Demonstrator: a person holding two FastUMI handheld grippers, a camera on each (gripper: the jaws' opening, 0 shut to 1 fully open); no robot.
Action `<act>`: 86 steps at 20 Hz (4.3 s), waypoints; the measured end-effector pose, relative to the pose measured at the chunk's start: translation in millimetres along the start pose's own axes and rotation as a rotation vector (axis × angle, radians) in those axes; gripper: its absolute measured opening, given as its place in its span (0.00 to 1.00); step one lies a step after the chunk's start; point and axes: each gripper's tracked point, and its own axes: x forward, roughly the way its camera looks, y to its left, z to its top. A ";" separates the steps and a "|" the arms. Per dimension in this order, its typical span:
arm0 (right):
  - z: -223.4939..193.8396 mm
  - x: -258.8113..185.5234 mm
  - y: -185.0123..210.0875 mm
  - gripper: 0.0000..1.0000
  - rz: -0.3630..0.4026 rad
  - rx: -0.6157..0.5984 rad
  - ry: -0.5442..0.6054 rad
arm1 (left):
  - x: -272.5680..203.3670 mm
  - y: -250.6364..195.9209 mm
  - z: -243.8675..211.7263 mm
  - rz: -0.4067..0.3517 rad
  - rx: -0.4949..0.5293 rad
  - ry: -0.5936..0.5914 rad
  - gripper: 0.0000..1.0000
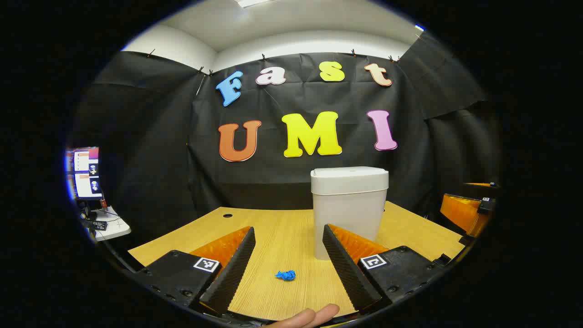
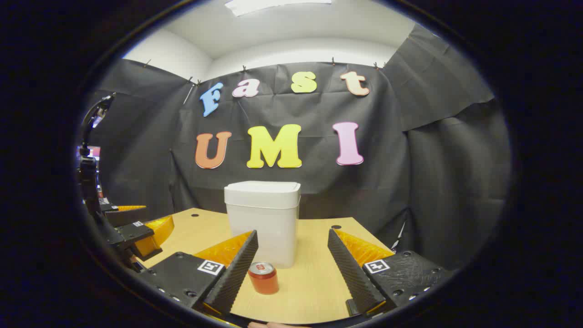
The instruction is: Press the lid of the desktop garbage bin to open it, pick up the crumpled paper on the desktop and throw it into the bin, then pick up the pop can on the desktop and drop it into the bin, and finally close the garbage bin lid.
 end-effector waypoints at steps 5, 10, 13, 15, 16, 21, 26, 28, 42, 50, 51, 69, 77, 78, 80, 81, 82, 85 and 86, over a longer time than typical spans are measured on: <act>-7.5 -0.9 0.9 0.95 0.005 -0.004 0.015 | -1.1 -6.8 -7.7 -0.035 -0.021 0.035 0.96; -8.8 0.0 -5.2 0.95 -0.027 -0.033 0.011 | -3.7 -5.2 -5.1 -0.025 -0.009 0.022 0.96; -5.8 -2.3 -1.2 0.96 -0.023 -0.019 -0.001 | -2.0 -5.6 -6.8 -0.016 -0.007 0.025 0.96; -4.0 -2.2 -0.5 0.96 -0.021 -0.007 -0.005 | 0.5 -4.5 -10.6 -0.014 -0.009 0.037 0.96; -2.9 -2.1 -0.5 0.96 -0.022 -0.007 -0.004 | -0.4 -3.9 -12.4 -0.011 -0.012 0.044 0.96; -9.4 -0.1 -1.2 0.96 -0.024 -0.012 0.012 | 0.9 -1.4 -11.8 -0.005 -0.006 0.043 0.96; -7.1 5.1 0.8 0.96 -0.017 -0.002 0.018 | 1.6 -0.5 -12.1 -0.008 -0.005 0.043 0.96; -4.1 10.1 3.3 0.96 -0.014 -0.006 0.017 | 1.0 1.0 -12.0 -0.004 -0.002 0.042 0.96; 35.2 75.3 30.7 0.79 -0.009 0.005 0.011 | 6.8 41.4 -4.9 0.049 -0.029 0.035 0.96; 68.3 129.3 79.0 0.01 0.097 -0.013 0.024 | 8.2 76.7 3.4 0.106 0.025 0.010 0.96; 68.3 137.0 83.7 0.03 0.107 -0.009 0.039 | 7.3 79.3 5.0 0.109 0.032 0.005 0.96; 61.4 204.7 93.0 0.01 0.111 0.040 0.170 | 20.0 103.2 -12.2 0.120 -0.071 0.069 0.96; 47.6 159.9 74.8 0.72 0.009 -0.077 0.051 | 30.1 94.2 -22.3 0.096 -0.035 0.085 0.96; 45.6 152.5 79.7 0.84 0.023 -0.050 0.051 | 30.9 93.2 -24.0 0.091 -0.031 0.089 0.96; 42.4 138.7 82.8 0.98 0.048 -0.016 0.055 | 32.7 88.4 -25.8 0.073 -0.040 0.094 0.96; 42.5 133.6 78.5 0.98 0.046 -0.011 0.051 | 33.6 86.1 -27.7 0.058 -0.045 0.098 0.96; 40.4 128.7 72.4 0.98 0.041 -0.007 0.054 | 34.9 83.8 -29.9 0.050 -0.048 0.104 0.96; 33.8 110.7 56.4 0.97 0.020 -0.019 0.041 | 41.9 80.1 -40.7 0.039 -0.045 0.135 0.96; 30.0 105.9 46.9 0.95 -0.002 -0.028 0.035 | 44.6 78.0 -45.2 0.027 -0.040 0.147 0.96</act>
